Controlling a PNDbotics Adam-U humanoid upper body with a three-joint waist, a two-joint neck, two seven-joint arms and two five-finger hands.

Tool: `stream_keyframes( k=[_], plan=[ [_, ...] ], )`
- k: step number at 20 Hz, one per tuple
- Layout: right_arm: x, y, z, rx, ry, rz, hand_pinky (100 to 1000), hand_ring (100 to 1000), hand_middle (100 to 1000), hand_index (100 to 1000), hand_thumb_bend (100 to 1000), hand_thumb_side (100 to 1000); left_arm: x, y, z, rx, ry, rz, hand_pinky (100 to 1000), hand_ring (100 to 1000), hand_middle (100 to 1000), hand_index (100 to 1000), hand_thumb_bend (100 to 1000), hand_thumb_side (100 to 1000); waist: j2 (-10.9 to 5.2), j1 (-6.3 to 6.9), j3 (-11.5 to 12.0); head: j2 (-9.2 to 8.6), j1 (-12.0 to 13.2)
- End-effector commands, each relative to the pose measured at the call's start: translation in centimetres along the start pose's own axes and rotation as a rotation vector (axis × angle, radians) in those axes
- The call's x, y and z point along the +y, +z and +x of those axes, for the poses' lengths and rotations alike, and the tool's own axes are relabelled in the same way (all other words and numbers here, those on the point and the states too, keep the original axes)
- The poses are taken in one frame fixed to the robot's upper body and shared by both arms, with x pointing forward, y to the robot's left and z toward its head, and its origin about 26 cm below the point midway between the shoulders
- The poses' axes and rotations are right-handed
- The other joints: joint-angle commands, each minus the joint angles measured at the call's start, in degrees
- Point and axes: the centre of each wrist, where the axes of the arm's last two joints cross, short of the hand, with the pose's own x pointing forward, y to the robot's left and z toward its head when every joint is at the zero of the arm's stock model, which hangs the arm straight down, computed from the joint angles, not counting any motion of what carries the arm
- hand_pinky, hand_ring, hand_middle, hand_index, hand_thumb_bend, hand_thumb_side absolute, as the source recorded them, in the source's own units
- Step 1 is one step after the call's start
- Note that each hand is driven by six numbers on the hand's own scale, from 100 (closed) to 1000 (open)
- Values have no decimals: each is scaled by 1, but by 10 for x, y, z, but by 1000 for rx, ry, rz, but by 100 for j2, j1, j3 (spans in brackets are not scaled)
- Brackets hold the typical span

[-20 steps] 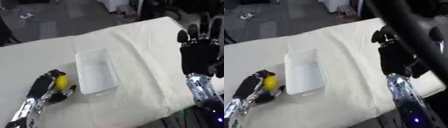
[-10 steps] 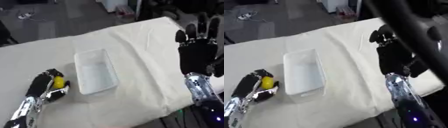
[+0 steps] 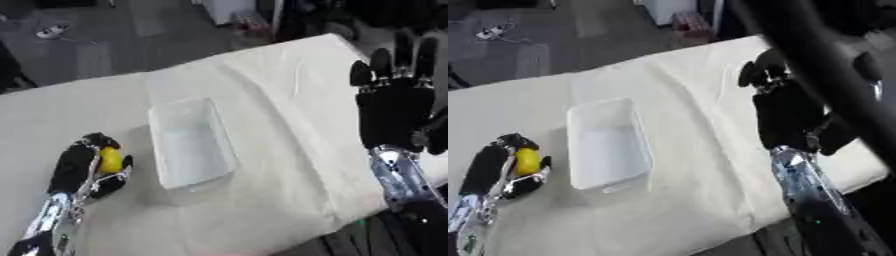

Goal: Pick up objects on the table and place them in the box.

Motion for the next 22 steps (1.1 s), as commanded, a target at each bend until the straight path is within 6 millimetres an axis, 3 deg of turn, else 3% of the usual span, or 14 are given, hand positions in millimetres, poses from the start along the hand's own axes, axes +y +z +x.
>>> stream_keyframes(
  k=[1,8,15,17,18,22],
  plan=[
    [-1,-6,5,-144,106,194,520,586,653,718,191,1000,10,-12,5,-42,67,51,100,100,100,128,370,100,-56,-17,2,-22,-42],
    [-1,-5,5,-143,109,198,516,580,633,711,194,1000,49,-33,18,-85,126,213,100,100,100,127,418,100,-60,-15,12,-22,-33],
    [-1,-5,5,-146,111,197,512,576,625,706,194,1000,78,-38,36,-63,191,368,100,100,100,125,409,100,-57,-22,18,-22,-47],
    [-1,-5,5,-146,112,197,511,576,622,705,195,1000,83,-39,39,-61,216,396,100,100,100,124,395,100,-55,-22,19,-22,-55],
    [-1,-5,5,-146,112,197,511,575,620,704,197,1000,84,-39,43,-57,257,413,100,100,100,121,346,100,-54,-23,17,-22,-51],
    [-1,-6,5,-146,110,198,509,573,616,702,196,1000,81,-41,59,-47,508,419,100,100,100,117,236,100,-55,-27,3,-22,-37]
  ],
)
